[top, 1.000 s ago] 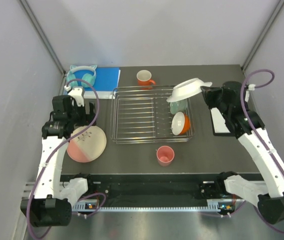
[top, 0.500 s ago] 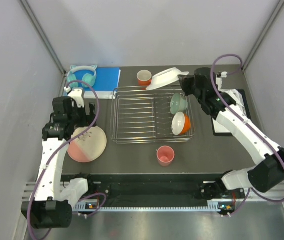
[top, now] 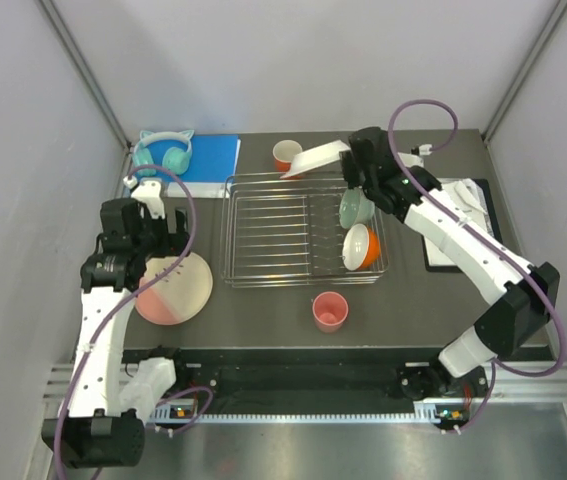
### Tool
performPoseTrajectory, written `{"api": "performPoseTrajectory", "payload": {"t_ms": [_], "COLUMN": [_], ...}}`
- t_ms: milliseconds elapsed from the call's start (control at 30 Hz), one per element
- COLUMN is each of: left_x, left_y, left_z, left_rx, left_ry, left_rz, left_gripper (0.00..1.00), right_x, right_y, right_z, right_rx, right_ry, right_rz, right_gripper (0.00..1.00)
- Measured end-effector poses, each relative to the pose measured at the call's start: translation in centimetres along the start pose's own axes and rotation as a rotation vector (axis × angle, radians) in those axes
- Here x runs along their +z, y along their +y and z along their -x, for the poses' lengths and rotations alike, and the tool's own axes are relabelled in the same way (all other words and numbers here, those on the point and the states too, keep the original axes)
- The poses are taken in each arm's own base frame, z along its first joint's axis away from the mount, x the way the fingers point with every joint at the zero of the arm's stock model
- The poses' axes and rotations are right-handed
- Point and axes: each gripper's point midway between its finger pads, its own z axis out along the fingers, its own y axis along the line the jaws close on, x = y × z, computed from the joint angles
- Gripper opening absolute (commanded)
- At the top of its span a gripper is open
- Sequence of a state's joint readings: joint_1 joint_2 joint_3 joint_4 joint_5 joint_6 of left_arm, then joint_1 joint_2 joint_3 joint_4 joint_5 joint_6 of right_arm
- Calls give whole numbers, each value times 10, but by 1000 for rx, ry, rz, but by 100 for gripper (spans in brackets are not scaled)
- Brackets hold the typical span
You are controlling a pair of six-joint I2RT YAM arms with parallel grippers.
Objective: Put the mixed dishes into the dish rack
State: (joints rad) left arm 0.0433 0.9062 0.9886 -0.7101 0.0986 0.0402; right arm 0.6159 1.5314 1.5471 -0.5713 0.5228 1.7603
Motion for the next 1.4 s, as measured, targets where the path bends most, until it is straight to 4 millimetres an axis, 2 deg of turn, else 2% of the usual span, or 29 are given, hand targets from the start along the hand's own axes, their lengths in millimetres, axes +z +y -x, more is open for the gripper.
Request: {"api": "performPoseTrajectory", "payload": {"t_ms": [167,300,500,833,1400], "left_x": [-11,-18,-30,-30,-27], "left_y": [1,2,2,5,6], "left_z": [2,4,4,-1,-3], "left_rx": [16,27,46,58,71], "left_ry": [-29,-49,-72,-57,-46], "left_rz": [8,16,23,36,39], "left_gripper": [99,99,99,99,99], "right_x": [7,8,16,39,39], "right_y": [-26,-36,-38,-33,-35], "right_z": [11,21,22,6,6], "right_rx": [25,37,59,70,68], "right_ry": [-76,-131,-163,-159,-161], "right_rz": [-92,-125,-136,-151,-165], "right_gripper": [0,0,0,0,0]}}
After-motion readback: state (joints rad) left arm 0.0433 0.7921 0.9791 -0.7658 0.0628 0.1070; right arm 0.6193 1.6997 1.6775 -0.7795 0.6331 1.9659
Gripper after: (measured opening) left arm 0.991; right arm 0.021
